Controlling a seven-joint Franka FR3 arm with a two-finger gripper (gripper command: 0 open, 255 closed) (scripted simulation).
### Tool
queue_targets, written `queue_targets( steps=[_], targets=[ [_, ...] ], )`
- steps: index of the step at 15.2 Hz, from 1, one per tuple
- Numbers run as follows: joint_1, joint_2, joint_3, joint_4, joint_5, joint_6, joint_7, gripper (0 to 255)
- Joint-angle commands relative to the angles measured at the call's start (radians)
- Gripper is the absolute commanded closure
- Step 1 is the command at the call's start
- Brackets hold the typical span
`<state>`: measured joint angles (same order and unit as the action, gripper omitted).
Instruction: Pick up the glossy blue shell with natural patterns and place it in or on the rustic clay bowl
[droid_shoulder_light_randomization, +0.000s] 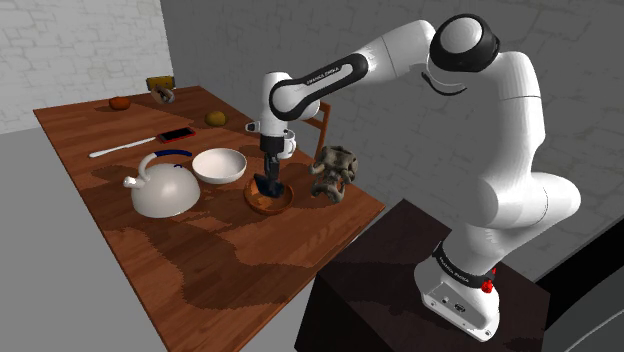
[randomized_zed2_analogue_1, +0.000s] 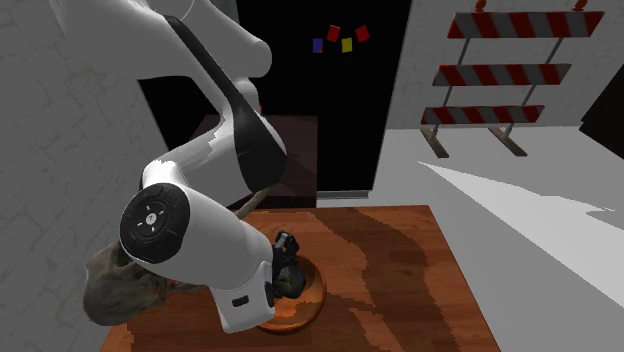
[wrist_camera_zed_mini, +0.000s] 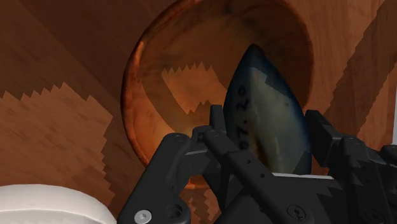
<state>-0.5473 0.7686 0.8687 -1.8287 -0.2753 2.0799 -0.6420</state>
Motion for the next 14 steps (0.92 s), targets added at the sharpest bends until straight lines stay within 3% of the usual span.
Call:
queue_targets(
  steps=[1, 2, 7, 11, 14],
  targets=[
    [0.0, 0.0, 0.0, 0.0, 0.0, 0.0, 0.0, 255],
    [0.0, 0.0, 0.0, 0.0, 0.0, 0.0, 0.0, 0],
    [0.0, 0.0, 0.0, 0.0, 0.0, 0.0, 0.0, 0],
    [-0.025, -0.041, 0.032, 0.072, 0.034, -0.109, -0.022, 0],
    [-0.025, -0.042, 0.032, 0.072, 0.034, -0.109, -0.022, 0]
  ],
)
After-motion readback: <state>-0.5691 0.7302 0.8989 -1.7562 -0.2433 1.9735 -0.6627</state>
